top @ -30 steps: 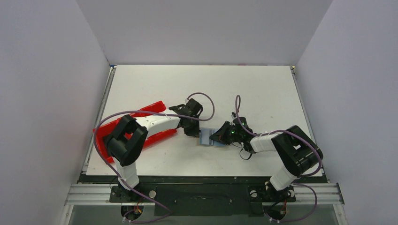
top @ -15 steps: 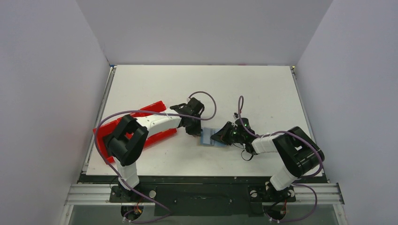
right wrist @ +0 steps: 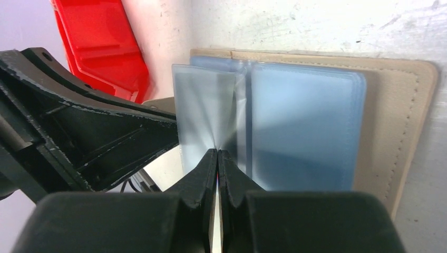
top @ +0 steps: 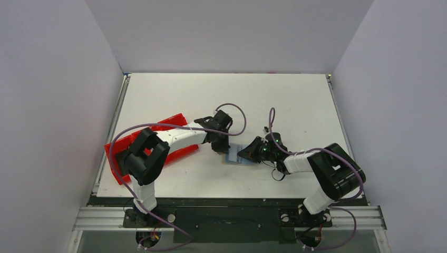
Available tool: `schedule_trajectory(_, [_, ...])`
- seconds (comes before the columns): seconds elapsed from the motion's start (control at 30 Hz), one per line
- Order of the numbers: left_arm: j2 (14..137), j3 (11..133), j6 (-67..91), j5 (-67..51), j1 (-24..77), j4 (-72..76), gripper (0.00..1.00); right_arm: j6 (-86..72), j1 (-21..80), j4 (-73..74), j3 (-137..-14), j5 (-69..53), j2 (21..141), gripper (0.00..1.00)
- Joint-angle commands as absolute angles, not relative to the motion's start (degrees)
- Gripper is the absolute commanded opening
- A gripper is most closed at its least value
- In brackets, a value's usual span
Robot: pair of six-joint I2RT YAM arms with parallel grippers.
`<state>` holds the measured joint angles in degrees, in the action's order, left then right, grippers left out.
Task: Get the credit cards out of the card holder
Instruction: Remove the credit card from the card holder.
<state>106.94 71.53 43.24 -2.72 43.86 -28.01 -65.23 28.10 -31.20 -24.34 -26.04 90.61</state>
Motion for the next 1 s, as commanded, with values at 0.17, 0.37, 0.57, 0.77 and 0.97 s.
schedule_trajectory(0.17, [106.59,73.56,43.39,-5.76,44.42,-23.84,0.05,-63.83,27.57,-32.17,-24.67,-25.65,86.94,0.0])
schedule_trajectory(0.37, [106.54,73.29,43.59,-7.18,44.59,-22.03,0.04,-60.33,27.62,-24.02,-26.63,-22.79,83.66,0.28])
schedule_trajectory(0.57, [106.73,73.97,43.65,-8.19,44.98,-21.32,0.04,-57.12,27.75,-13.99,-28.78,-18.47,77.63,0.43])
schedule_trajectory(0.77, [108.11,75.94,43.43,-9.0,46.0,-21.04,0.04,-53.67,27.8,3.54,-31.71,-7.2,69.37,0.43])
schedule_trajectory(0.97, [111.24,79.45,43.84,-10.53,48.2,-20.7,0.04,-53.76,27.8,10.83,-31.82,-0.74,62.83,0.44])
